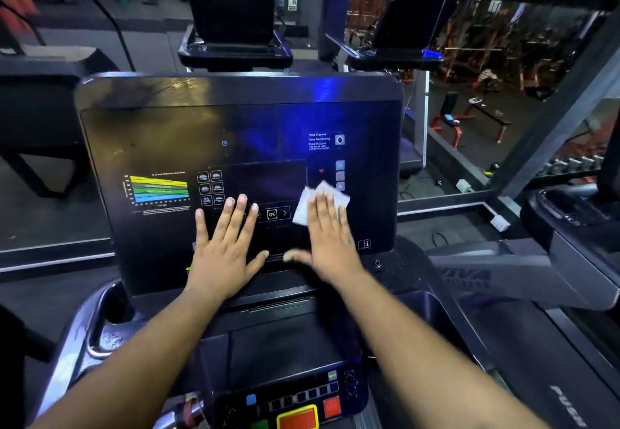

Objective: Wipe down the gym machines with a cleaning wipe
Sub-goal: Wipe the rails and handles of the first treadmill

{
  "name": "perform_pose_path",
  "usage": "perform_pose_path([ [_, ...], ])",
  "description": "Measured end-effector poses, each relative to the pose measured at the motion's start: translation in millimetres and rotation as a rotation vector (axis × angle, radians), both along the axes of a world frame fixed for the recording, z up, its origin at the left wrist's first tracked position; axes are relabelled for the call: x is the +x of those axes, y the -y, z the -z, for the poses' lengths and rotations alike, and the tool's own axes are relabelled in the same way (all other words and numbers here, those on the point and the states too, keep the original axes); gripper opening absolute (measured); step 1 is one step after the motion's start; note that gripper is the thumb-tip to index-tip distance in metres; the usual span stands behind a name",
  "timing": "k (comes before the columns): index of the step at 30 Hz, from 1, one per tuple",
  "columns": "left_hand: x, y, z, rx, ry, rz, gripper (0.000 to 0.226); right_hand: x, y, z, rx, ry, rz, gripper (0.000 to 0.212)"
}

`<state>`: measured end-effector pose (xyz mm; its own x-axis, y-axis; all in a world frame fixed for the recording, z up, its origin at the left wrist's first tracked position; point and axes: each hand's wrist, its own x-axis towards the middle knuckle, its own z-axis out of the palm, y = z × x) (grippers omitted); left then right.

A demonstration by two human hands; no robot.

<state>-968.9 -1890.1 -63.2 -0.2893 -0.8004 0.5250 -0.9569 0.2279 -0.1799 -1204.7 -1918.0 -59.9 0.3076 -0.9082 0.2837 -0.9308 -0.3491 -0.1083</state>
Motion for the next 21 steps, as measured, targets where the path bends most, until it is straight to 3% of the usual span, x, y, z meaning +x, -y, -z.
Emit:
perform_pose_path([
  [4,-0.3,11.0,-13.1,-0.006,-0.014,-0.007,0.093,0.1,55.5,-84.9,-0.116,0.040,0.043,0.127],
  [7,-1.3,14.2,-15.9,-0.002,-0.001,-0.018,0.095,4.1,65.9,-105.8,-0.126,0.030,0.062,0.127],
  [10,0.3,14.2,-13.7,-0.007,0.000,-0.018,0.095,-0.2,47.9,-72.7,-0.113,0.005,0.030,0.129],
  [16,1.1,11.3,-6.0,-0.006,-0.030,-0.008,0.093,-14.5,-35.3,54.4,0.022,-0.117,-0.016,0.131],
  [21,3.4,1.5,4.0,0.003,-0.031,-0.007,0.092,-19.2,-62.3,85.9,0.102,-0.190,-0.040,0.130],
])
